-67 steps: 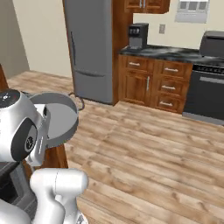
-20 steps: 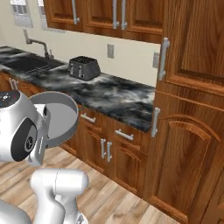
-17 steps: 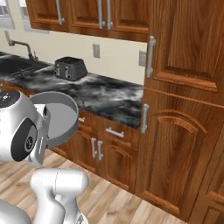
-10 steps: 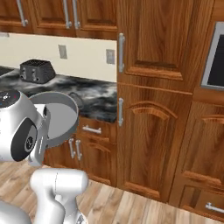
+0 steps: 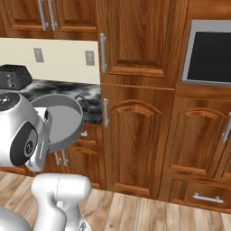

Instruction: Move the pot and pan from the stove into the sink.

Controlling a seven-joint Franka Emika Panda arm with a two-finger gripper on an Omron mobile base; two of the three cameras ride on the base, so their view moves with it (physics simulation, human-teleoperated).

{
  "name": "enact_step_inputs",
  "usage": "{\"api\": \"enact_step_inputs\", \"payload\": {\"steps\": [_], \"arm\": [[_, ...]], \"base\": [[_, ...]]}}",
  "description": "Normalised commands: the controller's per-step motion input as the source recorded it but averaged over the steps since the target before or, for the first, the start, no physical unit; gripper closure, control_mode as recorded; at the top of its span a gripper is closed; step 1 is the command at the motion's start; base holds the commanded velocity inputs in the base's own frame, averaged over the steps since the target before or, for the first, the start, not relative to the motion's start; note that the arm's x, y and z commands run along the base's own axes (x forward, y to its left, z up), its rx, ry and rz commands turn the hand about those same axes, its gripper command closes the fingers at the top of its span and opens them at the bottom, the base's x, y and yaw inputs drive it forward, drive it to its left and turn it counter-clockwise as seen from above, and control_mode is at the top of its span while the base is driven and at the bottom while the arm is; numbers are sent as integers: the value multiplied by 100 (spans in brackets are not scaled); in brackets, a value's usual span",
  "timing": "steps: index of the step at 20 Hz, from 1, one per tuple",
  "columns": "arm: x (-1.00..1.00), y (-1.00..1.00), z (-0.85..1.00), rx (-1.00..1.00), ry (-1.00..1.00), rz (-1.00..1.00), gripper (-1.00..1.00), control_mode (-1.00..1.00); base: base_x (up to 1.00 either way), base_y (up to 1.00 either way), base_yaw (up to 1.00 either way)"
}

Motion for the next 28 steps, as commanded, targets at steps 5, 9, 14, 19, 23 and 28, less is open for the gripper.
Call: {"api": "enact_step_inputs", "payload": {"steps": [5, 9, 14, 19, 23, 28], "arm": [[0, 0, 0, 0, 0, 0, 100, 100], [0, 0, 0, 0, 0, 0, 100, 100], [0, 0, 0, 0, 0, 0, 100, 100], [0, 0, 0, 0, 0, 0, 100, 100], [0, 0, 0, 0, 0, 0, 100, 100], [0, 0, 0, 0, 0, 0, 100, 100]], "base": [[1, 18, 0], [0, 75, 0], [0, 98, -1], [0, 100, -2], [0, 100, -4], [0, 100, -5]]}}
